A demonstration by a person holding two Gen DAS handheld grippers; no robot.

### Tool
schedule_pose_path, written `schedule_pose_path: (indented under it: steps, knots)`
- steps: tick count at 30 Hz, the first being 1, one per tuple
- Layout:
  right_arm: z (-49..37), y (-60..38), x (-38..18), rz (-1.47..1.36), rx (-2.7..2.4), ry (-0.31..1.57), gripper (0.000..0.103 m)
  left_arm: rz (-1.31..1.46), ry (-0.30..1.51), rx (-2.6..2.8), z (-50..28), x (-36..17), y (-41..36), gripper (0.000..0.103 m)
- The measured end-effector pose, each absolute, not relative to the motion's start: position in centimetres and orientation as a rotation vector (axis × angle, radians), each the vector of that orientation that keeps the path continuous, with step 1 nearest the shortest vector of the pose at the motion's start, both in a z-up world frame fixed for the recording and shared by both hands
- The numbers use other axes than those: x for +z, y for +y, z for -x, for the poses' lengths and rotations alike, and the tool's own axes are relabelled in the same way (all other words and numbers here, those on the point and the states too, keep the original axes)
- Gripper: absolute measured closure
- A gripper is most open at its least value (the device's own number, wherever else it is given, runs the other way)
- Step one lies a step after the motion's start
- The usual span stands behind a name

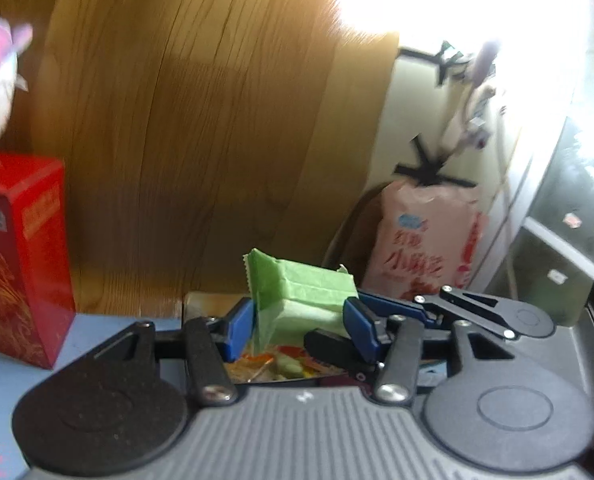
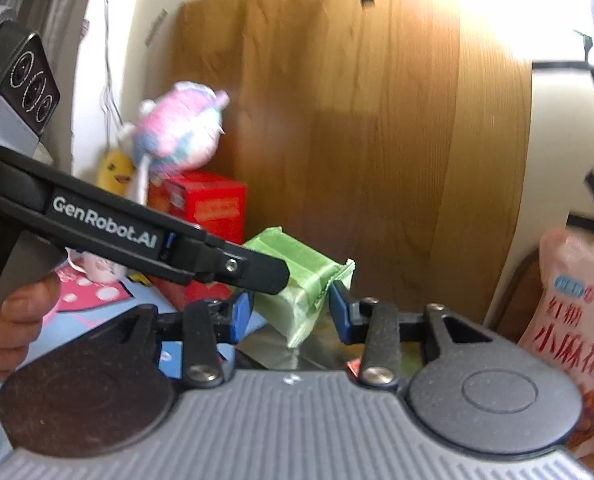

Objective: Organize snacks
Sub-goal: 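Carry the pastry packet into the dark tin box and open the left tool, then move the left tool to the bright green snack packet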

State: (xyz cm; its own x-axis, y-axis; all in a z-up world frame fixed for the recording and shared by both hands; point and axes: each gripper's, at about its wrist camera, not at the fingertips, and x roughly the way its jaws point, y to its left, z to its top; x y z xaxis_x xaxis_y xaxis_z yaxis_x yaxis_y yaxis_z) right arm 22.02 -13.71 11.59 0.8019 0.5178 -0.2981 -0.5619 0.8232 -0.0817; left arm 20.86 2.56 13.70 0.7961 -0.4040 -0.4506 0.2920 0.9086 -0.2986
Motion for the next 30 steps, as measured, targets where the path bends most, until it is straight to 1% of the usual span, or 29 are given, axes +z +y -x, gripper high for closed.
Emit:
schedule_pose_path:
  steps: [6,10,11,12,13,14,16,18,23,27,30]
  knots:
    - [-25.5,-14.0,7.7,0.152,0.568,0.365,0.059,0.266,0.623,-0.346,-24.9,9.2,2.6,0.054]
    - [-27.4,-13.6,5.9,0.175,0.556,0.411,0.058,0.241,0.646,-0.289,-26.3,7.1,1.9,0.05]
    - [-27.8,-13.5,5.6,0.182,0.549,0.422,0.057,0.228,0.647,-0.274,-26.6,6.9,1.6,0.048]
    - [-28.1,-13.3,5.4,0.189,0.542,0.433,0.05,0.215,0.646,-0.258,-26.6,6.7,1.4,0.046]
    - [-28.2,-13.2,5.4,0.191,0.528,0.432,0.049,0.205,0.642,-0.241,-26.6,6.6,1.3,0.042]
    - [-28.0,-13.4,5.4,0.186,0.513,0.424,0.045,0.2,0.63,-0.226,-26.3,6.7,1.4,0.039]
    - [-27.2,-13.7,5.7,0.172,0.506,0.406,0.045,0.21,0.608,-0.225,-25.4,7.2,2.0,0.038]
    - [-26.5,-13.9,6.1,0.164,0.493,0.374,0.042,0.225,0.584,-0.226,-24.1,7.9,2.7,0.038]
    - [-22.9,-15.6,6.9,0.075,0.502,0.353,0.043,0.286,0.549,-0.253,-19.5,9.3,5.6,0.037]
    - [-19.9,-16.2,6.5,0.003,0.578,0.4,0.043,0.322,0.546,-0.235,-15.0,8.4,9.1,0.036]
    - [-18.4,-15.5,5.5,-0.037,0.635,0.469,0.043,0.365,0.588,-0.198,-12.2,6.5,11.5,0.036]
